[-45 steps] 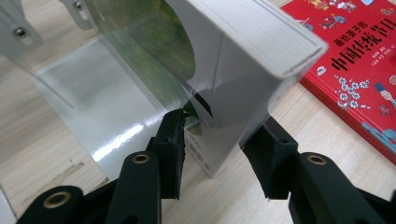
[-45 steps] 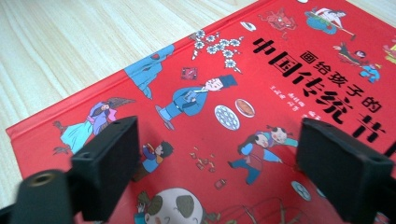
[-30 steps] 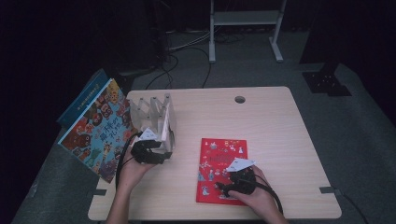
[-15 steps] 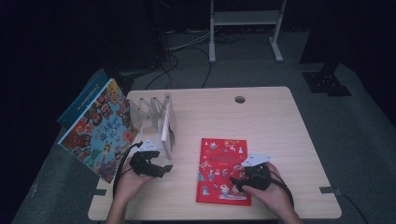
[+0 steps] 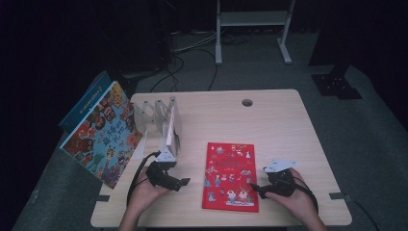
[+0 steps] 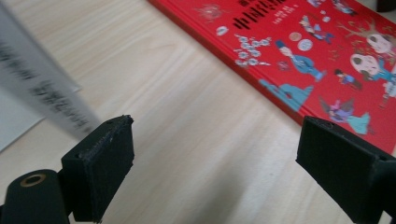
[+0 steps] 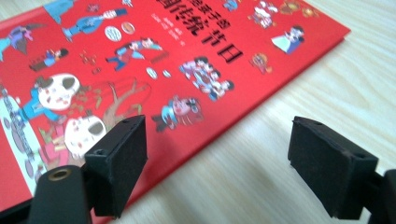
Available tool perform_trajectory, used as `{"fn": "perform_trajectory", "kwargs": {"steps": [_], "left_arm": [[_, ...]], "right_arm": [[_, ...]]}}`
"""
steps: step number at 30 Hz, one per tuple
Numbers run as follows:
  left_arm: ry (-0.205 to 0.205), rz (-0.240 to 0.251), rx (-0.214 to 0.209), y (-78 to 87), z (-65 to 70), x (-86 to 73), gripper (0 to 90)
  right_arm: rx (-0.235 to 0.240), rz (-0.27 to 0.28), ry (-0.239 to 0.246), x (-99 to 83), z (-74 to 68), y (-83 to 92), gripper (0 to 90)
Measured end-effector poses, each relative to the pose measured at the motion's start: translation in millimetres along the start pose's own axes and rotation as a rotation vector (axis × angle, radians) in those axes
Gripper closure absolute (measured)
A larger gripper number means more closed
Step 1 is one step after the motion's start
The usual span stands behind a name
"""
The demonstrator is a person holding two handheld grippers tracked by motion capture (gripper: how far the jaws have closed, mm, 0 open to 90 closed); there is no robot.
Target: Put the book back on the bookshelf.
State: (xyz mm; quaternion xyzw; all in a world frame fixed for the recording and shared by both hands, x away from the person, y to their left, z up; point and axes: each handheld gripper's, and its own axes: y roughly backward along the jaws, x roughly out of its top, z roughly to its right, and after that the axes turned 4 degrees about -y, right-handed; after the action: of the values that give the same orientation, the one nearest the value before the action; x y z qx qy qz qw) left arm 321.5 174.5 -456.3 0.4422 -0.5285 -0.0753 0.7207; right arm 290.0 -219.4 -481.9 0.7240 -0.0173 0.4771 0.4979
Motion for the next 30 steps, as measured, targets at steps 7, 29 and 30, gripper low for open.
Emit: {"fn": "perform_trajectory", "kwargs": {"steps": [7,29,30], "left_arm": [[-0.024,-0.001,-0.025,-10.8,8.7,7.0,9.3],[-0.06,-0.022,-0.061,-36.6,12.2,28.9,9.0],[-0.061,-0.023,-0.063,-37.3,12.0,29.3,9.0]], "right_arm": [[0.006,-0.009,0.011,-8.9,2.7,3.9,18.5],[0.086,-0.03,0.089,-22.6,-4.8,11.7,20.2],[0.087,-0.025,0.089,-23.2,-5.6,12.6,20.6]]}}
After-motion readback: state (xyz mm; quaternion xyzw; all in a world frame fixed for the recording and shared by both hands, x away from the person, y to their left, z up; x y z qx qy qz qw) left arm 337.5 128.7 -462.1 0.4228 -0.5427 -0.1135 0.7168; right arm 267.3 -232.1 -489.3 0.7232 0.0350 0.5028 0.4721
